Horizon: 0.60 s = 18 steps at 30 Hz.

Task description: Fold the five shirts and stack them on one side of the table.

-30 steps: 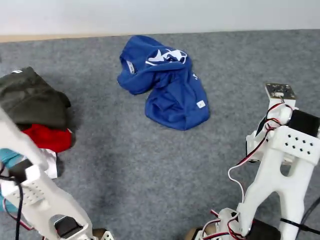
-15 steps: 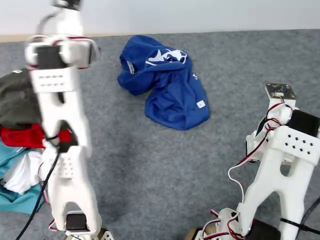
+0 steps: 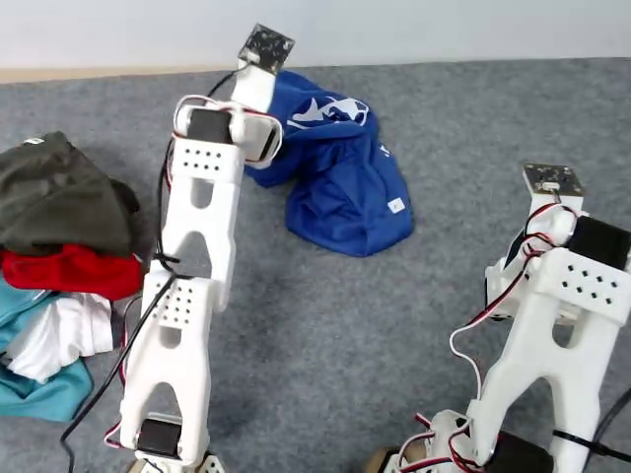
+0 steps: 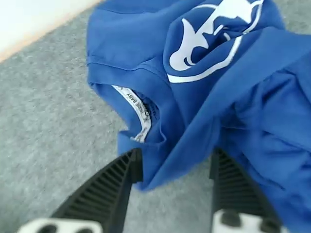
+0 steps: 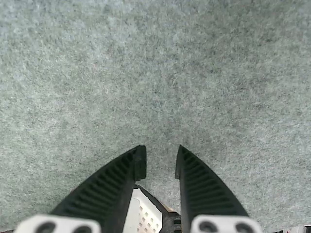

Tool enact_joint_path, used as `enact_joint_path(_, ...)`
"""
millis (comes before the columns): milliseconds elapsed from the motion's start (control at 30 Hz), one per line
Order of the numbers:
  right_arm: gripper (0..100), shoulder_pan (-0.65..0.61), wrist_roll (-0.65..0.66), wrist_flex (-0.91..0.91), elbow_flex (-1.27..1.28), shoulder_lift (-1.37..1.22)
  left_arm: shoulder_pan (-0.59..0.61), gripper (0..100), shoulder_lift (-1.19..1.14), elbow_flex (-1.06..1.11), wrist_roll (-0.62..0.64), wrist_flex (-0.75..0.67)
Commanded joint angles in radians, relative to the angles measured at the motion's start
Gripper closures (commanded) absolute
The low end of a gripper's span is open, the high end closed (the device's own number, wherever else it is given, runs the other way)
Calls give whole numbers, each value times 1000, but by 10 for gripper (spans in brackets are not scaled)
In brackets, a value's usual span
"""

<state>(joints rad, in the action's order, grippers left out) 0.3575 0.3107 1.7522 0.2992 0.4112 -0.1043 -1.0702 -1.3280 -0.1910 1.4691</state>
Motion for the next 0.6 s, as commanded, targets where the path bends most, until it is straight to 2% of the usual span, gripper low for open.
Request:
enact_joint_path(0,887,16,5,45,-8,48,-6,765,-26,-7,-11,-84)
enact_joint_path(133,887,16,5,45,-8,48,-15,788,-118,-5,-54,-124)
enact_joint_path(300,887,13,3,45,-8,48,-28,975,-178,-7,-147,-106)
enact_joint_path(333,887,13,3,44,-8,48,-28,1000,-176,-12,-160,-91)
enact_joint_path(433,887,13,6,44,-8,48,-28,995,-152,-94,-160,8)
enact_joint_path(567,887,12,8,44,-8,48,-41,995,-86,-300,-110,153)
